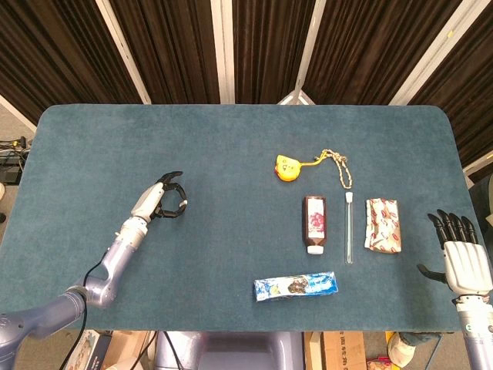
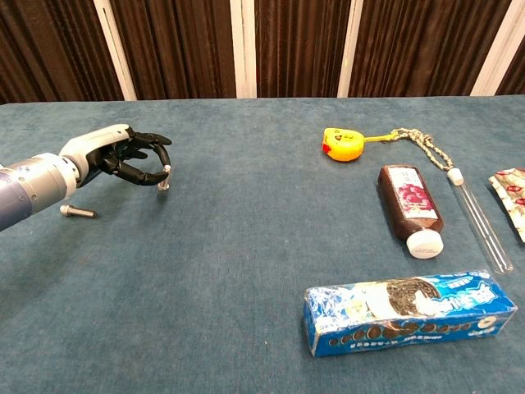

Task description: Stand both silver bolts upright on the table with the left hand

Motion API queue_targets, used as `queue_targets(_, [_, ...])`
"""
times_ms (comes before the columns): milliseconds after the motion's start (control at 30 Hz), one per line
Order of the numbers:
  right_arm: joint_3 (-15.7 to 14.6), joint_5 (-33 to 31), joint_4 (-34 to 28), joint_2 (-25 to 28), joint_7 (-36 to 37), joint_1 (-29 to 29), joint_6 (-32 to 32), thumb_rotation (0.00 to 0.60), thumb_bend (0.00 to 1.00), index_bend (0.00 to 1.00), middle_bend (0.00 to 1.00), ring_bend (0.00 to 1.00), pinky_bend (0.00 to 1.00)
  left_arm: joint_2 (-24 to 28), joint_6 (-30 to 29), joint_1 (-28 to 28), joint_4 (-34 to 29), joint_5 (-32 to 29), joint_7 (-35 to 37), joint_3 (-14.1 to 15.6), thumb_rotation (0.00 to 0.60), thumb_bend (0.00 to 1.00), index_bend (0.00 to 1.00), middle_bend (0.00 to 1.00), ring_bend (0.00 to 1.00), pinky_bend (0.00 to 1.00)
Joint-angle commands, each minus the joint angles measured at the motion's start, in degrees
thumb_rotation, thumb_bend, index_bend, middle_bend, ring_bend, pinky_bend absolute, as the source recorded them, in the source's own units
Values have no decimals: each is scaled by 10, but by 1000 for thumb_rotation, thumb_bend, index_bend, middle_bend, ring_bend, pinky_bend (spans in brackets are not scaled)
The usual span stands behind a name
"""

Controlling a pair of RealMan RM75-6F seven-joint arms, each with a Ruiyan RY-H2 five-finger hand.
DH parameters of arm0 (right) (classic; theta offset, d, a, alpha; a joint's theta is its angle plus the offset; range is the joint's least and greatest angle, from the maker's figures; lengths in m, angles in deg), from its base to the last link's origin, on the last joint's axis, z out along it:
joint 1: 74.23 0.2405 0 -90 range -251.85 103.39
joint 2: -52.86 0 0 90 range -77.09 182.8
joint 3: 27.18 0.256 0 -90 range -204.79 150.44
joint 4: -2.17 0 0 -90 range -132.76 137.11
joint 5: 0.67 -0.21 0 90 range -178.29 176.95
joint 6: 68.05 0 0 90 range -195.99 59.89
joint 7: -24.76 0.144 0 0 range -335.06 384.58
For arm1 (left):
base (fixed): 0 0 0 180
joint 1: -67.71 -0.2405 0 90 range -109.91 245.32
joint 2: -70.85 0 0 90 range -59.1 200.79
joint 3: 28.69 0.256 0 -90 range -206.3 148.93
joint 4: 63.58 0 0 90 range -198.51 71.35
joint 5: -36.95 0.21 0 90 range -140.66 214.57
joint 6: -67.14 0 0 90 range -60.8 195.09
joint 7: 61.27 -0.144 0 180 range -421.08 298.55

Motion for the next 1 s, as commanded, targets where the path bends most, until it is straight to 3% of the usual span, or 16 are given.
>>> queue_targets(33, [0, 0, 1, 0, -1, 0, -1, 600, 114, 131, 91, 47, 0, 2, 1, 0, 2, 2, 4, 4, 600, 543, 571, 78, 0, 0])
queue_targets(533, [0, -3, 0, -2, -3, 1, -4, 600, 114, 131, 91, 47, 0, 6, 1, -1, 11, 1, 19, 18, 600, 533, 562, 71, 0, 0])
queue_targets(1000, [0, -5, -2, -3, -7, 1, -4, 600, 113, 131, 91, 47, 0, 24, -3, -4, 5, 17, 26, 37, 600, 528, 492, 60, 0, 0])
